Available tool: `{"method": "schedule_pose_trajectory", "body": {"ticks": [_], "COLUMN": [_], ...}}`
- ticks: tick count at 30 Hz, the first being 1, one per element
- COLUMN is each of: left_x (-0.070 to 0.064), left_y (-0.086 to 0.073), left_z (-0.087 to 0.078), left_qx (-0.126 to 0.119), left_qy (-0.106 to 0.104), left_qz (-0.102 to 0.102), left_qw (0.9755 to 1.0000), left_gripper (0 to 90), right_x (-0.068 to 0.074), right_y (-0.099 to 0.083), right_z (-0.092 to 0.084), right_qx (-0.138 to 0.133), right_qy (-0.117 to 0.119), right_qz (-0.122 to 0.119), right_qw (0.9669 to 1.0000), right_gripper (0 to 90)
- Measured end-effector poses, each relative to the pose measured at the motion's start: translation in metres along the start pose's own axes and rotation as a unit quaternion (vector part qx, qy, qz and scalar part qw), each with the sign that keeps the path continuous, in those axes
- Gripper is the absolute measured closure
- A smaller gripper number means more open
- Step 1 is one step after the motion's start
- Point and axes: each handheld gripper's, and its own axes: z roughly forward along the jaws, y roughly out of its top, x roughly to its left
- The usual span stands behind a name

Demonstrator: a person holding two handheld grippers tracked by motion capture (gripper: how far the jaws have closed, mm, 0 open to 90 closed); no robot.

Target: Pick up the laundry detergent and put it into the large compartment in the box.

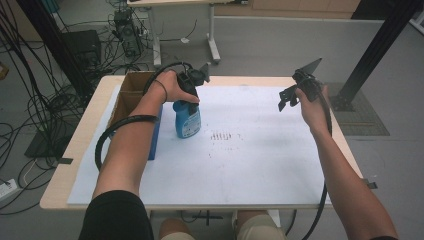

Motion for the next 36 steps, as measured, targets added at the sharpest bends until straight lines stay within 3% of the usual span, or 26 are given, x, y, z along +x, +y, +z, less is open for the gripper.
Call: {"method": "schedule_pose_trajectory", "body": {"ticks": [15,20,25,29,34,36], "left_x": [-0.006,-0.007,-0.010,-0.010,-0.011,-0.010], "left_y": [0.006,0.009,0.009,0.014,0.011,0.007], "left_z": [-0.001,-0.011,-0.035,-0.058,-0.100,-0.120], "left_qx": [0.009,0.011,0.005,0.015,0.005,-0.001], "left_qy": [0.011,0.015,0.022,0.022,0.029,0.030], "left_qz": [0.001,-0.001,-0.011,-0.024,-0.056,-0.079], "left_qw": [0.9999,0.9998,0.9997,0.9994,0.9980,0.9964], "left_gripper": [38.5,38.4,38.4,38.4,38.4,38.4], "right_x": [0.003,0.005,0.004,0.006,0.008,0.008], "right_y": [0.000,0.000,-0.001,-0.002,-0.003,-0.004], "right_z": [0.000,0.001,0.000,0.000,-0.001,-0.003], "right_qx": [0.000,0.001,0.000,-0.001,0.000,-0.002], "right_qy": [-0.002,-0.003,-0.001,0.000,0.000,0.002], "right_qz": [-0.003,-0.004,-0.006,-0.007,-0.011,-0.012], "right_qw": [1.0000,1.0000,1.0000,1.0000,0.9999,0.9999], "right_gripper": [5.5,5.5,5.4,5.5,5.5,5.5]}}
